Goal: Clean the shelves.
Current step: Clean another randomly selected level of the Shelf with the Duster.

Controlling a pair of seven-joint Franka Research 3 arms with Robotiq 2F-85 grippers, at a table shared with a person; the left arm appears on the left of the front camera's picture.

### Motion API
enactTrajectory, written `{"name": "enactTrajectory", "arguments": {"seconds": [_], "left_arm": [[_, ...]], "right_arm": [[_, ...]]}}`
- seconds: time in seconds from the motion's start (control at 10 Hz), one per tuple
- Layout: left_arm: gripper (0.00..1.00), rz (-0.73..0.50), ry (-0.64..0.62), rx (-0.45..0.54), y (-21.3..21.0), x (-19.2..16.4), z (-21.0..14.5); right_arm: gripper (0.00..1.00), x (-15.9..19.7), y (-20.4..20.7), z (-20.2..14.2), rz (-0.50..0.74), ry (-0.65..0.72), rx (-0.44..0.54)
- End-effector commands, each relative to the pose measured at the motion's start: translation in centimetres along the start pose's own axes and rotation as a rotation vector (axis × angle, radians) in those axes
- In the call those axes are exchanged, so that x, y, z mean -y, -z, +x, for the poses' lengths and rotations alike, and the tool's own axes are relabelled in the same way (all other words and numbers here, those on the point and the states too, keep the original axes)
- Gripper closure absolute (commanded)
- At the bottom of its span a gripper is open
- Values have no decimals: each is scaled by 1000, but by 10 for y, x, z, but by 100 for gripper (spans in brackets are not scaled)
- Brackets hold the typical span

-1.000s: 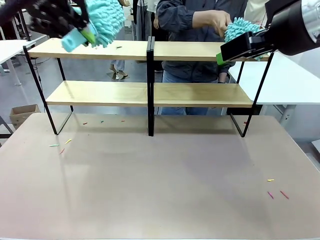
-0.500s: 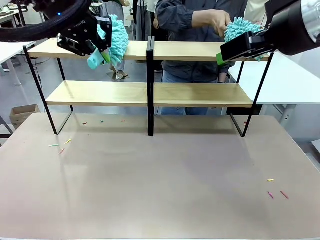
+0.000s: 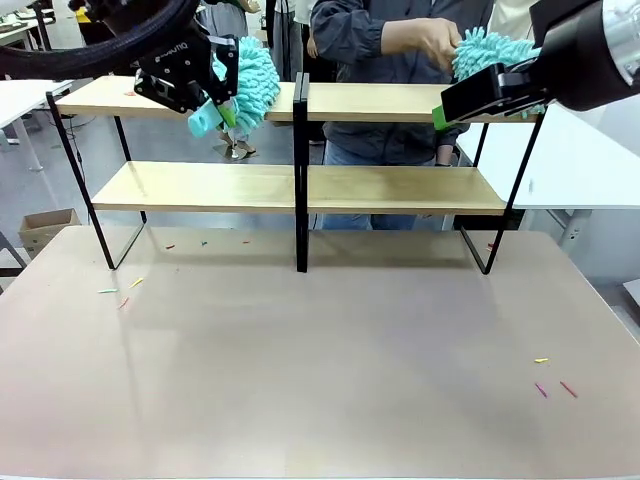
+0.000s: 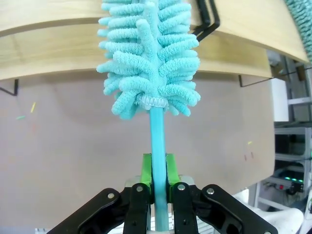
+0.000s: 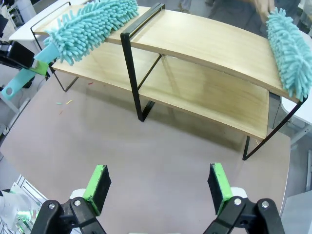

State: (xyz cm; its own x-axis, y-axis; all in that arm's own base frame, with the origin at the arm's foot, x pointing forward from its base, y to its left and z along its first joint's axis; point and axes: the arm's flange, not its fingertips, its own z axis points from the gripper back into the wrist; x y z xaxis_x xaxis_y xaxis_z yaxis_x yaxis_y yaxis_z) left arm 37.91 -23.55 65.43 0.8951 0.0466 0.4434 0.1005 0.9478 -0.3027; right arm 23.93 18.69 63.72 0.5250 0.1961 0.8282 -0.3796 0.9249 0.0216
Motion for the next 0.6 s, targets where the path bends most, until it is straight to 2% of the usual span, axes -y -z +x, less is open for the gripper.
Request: {"name": "enactTrajectory", "arguments": {"seconds": [0.0, 0.3, 0.5], "left_arm": [[87, 99, -15, -36, -3, -3, 5], [87, 171, -108, -39, -33, -34, 0], [87, 287, -180, -51, -52, -65, -3]], "right_arm": [[0, 1, 0, 0, -5, -1, 0], [0, 1, 0, 0, -5, -1, 0], [0, 1, 0, 0, -5, -1, 0]]}}
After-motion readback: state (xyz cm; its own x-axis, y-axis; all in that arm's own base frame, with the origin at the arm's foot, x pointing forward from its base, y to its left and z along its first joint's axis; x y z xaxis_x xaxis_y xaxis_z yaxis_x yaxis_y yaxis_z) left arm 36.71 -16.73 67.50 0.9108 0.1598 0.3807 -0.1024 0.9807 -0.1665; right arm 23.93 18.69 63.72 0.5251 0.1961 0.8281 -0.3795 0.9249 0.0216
